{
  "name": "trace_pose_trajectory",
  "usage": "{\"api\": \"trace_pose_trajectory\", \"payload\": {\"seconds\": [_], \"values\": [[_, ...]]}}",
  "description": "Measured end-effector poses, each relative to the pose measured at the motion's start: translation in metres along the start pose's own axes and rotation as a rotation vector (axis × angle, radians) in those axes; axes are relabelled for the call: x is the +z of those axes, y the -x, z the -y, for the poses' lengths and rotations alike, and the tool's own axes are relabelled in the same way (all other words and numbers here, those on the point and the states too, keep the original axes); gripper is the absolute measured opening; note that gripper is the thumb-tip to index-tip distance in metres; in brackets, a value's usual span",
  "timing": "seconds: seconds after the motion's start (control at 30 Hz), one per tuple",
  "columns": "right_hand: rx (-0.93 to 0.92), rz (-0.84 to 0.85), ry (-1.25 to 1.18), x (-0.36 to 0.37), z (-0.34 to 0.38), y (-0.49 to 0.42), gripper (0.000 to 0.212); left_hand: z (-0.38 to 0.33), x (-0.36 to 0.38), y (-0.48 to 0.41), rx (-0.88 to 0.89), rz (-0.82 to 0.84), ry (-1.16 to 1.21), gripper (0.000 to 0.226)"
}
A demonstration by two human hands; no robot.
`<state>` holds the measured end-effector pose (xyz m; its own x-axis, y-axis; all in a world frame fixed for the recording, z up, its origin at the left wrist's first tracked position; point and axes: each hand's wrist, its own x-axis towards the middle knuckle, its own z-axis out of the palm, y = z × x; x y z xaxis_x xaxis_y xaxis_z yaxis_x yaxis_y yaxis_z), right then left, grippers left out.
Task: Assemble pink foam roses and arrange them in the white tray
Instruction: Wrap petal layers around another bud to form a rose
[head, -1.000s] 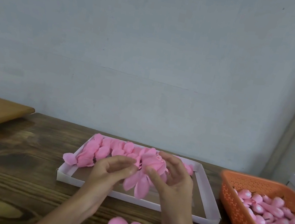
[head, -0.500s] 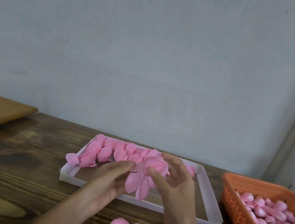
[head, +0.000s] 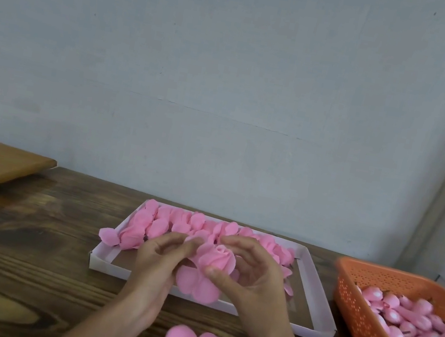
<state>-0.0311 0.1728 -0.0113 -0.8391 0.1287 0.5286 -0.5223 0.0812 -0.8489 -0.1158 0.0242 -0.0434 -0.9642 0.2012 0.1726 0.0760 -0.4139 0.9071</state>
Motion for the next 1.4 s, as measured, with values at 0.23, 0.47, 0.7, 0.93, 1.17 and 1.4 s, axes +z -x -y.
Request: {"api": "trace_pose_trajectory", "payload": {"seconds": [0.23, 0.47, 0.7, 0.93, 1.17, 1.4], "values": [[-0.015, -0.007, 0.14, -0.001, 0.003, 0.0, 0.041, -0.003, 0.006, 0.008, 0.152, 0.029, -0.053, 0.036], [0.015, -0.053, 0.188, -0.001, 0.001, 0.0, 0.047, -0.009, 0.003, 0.009, 0.243, 0.135, -0.139, 0.023], [0.013, -0.045, 0.088, -0.006, 0.0, -0.003, 0.04, -0.011, 0.002, 0.006, 0.178, 0.139, -0.053, 0.048], [0.012, -0.227, -0.055, -0.016, 0.003, -0.008, 0.041, -0.008, -0.002, 0.0, 0.054, 0.252, -0.173, 0.046], [0.081, -0.073, 0.013, -0.02, 0.003, -0.006, 0.035, -0.001, 0.004, 0.003, 0.027, 0.111, -0.044, 0.043], [0.047, -0.064, 0.102, -0.009, 0.005, -0.004, 0.036, -0.005, 0.011, 0.011, -0.022, 0.057, 0.089, 0.067]]}}
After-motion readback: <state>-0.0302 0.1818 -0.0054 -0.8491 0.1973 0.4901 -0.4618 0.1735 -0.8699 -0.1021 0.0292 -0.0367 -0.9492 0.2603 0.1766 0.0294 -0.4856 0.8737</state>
